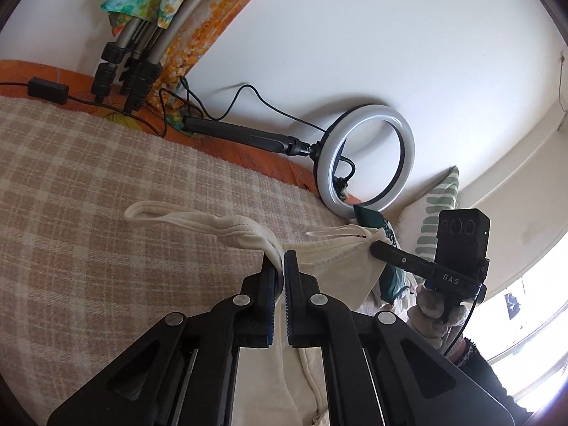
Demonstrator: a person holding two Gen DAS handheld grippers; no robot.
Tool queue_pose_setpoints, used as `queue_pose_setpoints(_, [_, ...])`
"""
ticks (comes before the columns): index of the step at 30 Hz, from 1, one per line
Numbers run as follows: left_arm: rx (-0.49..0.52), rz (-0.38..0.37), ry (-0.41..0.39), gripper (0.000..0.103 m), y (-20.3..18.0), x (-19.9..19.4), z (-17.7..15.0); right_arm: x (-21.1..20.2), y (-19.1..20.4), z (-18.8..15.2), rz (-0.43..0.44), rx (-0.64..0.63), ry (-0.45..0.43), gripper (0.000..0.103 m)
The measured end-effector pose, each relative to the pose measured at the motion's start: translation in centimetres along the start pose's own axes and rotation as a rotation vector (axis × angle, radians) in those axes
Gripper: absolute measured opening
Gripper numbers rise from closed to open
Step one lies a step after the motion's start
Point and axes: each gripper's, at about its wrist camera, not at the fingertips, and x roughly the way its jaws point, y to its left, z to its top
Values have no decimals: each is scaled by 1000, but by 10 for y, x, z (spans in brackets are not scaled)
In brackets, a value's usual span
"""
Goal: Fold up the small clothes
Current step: 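Fold the strap end over onto the hem fold, then open both grippers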
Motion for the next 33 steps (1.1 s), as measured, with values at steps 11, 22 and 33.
queue_pose_setpoints(11, [95,12,15,2,-53,-52,-46,-64,58,-50,-21,-136,17,3])
queue_pose_setpoints(22, [168,73,63,2,-69,-100,-112,-88,104,-137,-98,-236,90,3])
queue_pose_setpoints(33, [193,141,157,2,-52,-108,-172,-81,116,-209,-269,-331,219,7])
